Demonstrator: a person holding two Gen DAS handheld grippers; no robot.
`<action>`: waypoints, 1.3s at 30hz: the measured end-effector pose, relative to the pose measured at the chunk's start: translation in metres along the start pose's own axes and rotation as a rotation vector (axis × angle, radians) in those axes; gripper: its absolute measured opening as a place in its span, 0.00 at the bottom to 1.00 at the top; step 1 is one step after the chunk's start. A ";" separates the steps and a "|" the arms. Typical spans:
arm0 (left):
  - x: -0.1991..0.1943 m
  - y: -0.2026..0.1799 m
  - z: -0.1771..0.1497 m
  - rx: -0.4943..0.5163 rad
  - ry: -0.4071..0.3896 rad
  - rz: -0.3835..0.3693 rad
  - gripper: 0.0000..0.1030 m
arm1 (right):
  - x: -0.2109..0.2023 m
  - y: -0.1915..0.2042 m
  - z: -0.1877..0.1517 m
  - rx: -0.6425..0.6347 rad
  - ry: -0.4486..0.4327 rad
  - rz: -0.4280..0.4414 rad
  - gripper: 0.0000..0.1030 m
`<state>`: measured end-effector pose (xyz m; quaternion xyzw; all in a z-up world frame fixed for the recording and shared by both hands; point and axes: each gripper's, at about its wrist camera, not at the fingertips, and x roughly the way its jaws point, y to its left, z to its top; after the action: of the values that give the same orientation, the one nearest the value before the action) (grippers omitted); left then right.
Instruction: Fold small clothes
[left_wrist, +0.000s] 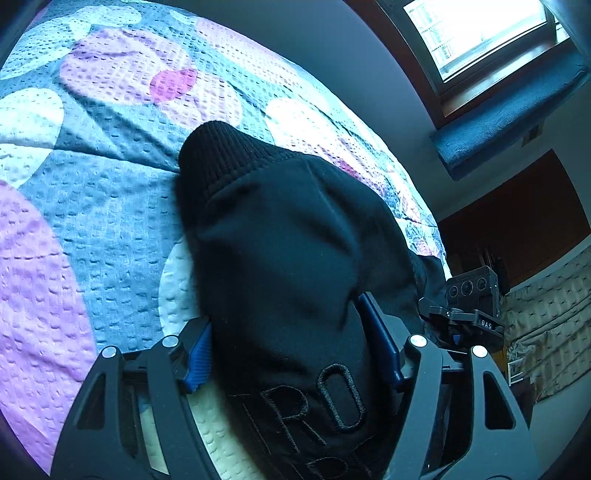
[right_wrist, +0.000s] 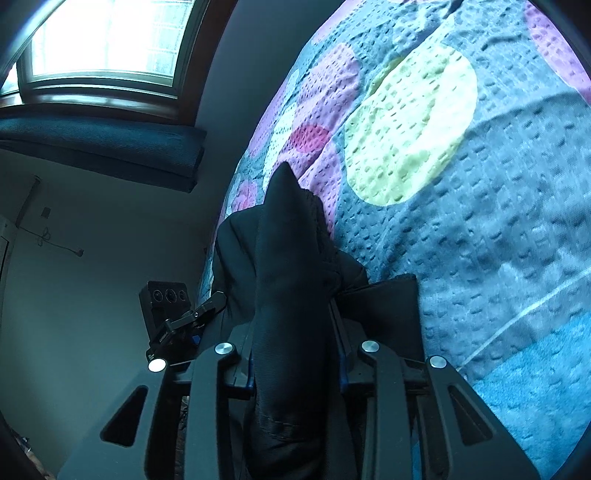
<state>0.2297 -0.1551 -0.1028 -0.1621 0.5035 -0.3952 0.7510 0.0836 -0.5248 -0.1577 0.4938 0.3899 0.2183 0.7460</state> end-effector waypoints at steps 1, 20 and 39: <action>-0.001 0.001 -0.001 0.001 0.000 -0.001 0.68 | 0.000 -0.001 0.000 0.000 0.000 0.001 0.30; -0.055 -0.015 -0.056 -0.040 0.006 -0.110 0.89 | -0.045 0.017 -0.039 -0.012 -0.048 -0.002 0.65; -0.058 -0.041 -0.134 -0.052 0.062 -0.075 0.79 | -0.060 0.034 -0.120 -0.071 -0.022 -0.146 0.42</action>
<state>0.0830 -0.1163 -0.0991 -0.1881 0.5300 -0.4147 0.7154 -0.0457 -0.4854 -0.1304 0.4396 0.4087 0.1715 0.7812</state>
